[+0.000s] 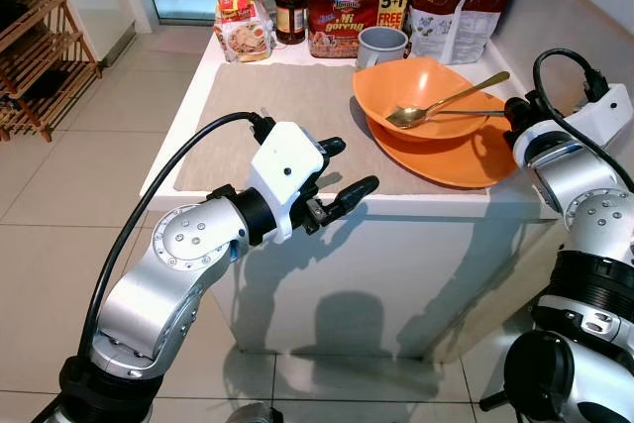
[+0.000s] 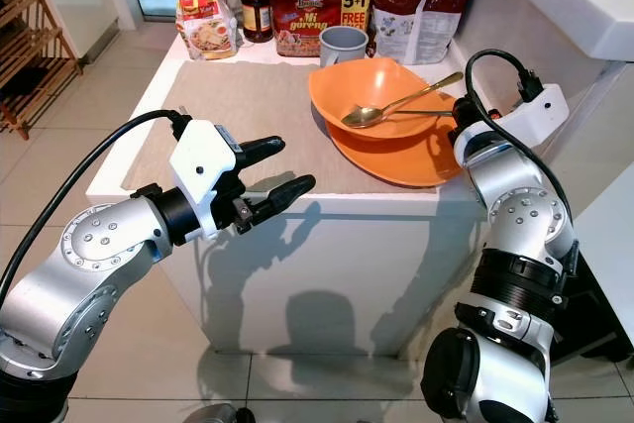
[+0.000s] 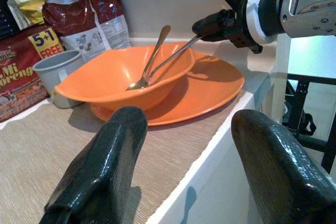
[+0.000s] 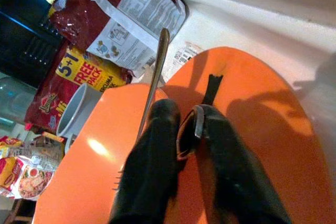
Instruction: Setting the table
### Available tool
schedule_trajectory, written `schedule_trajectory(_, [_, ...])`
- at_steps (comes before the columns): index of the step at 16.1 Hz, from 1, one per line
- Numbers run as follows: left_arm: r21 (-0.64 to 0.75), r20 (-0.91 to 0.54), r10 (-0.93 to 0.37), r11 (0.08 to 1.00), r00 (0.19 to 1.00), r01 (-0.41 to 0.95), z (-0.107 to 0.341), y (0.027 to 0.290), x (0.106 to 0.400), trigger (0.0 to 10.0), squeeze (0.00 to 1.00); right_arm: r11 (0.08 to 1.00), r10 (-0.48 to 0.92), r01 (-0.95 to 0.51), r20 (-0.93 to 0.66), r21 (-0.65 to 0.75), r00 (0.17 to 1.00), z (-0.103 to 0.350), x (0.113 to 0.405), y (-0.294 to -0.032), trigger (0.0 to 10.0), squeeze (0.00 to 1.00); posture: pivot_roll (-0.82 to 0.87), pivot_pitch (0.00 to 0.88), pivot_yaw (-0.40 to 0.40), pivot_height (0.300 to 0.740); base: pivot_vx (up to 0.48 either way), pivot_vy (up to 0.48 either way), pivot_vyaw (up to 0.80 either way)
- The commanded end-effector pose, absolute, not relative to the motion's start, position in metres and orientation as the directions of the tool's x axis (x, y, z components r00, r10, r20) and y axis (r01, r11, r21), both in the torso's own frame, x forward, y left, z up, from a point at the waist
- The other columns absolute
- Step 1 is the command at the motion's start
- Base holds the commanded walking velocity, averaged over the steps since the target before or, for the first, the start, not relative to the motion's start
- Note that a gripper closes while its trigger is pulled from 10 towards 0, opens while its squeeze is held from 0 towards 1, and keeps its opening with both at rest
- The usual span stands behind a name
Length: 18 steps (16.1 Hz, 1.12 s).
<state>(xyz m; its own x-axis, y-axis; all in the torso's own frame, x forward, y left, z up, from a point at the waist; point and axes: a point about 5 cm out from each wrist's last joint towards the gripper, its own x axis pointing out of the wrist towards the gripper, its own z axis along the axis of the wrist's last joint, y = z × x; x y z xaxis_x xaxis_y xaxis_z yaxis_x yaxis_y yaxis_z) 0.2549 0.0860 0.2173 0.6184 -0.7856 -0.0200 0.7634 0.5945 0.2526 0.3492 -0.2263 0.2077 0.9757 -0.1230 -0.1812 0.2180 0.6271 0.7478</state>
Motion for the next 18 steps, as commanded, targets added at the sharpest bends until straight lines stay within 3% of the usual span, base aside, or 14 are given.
schedule_trajectory(1, [0.265, -0.012, -0.795, 0.582, 0.606, 0.769, 0.222, 0.087, 0.252, 10.0, 0.00, 0.637, -0.115, 0.189, -0.151, 0.747, 0.982, 0.219, 0.350, -0.224, 0.0, 0.00, 0.10, 0.055, -0.001, 0.740, 0.000, 0.000, 0.00])
schedule_trajectory(11, [0.266, -0.021, -0.792, 0.584, 0.610, 0.767, 0.221, 0.089, 0.252, 10.0, 0.00, 0.586, -0.108, 0.171, -0.133, 0.792, 0.985, 0.223, 0.349, -0.221, 0.0, 0.00, 0.10, 0.034, 0.014, 0.740, 0.000, 0.000, 0.00])
schedule_trajectory(14, [0.270, -0.031, -0.788, 0.586, 0.615, 0.764, 0.219, 0.093, 0.252, 10.0, 0.00, 0.563, -0.070, 0.112, -0.089, 0.818, 0.994, 0.234, 0.346, -0.209, 0.0, 0.00, 0.10, 0.017, 0.011, 0.740, 0.000, 0.000, 0.00])
schedule_trajectory(18, [0.283, -0.031, -0.776, 0.598, 0.630, 0.750, 0.220, 0.095, 0.254, 10.0, 0.00, 0.621, 0.031, -0.009, -0.013, 0.784, 0.999, 0.257, 0.348, -0.194, 0.0, 0.00, 0.11, 0.002, -0.006, 0.740, 0.000, 0.000, 0.00])
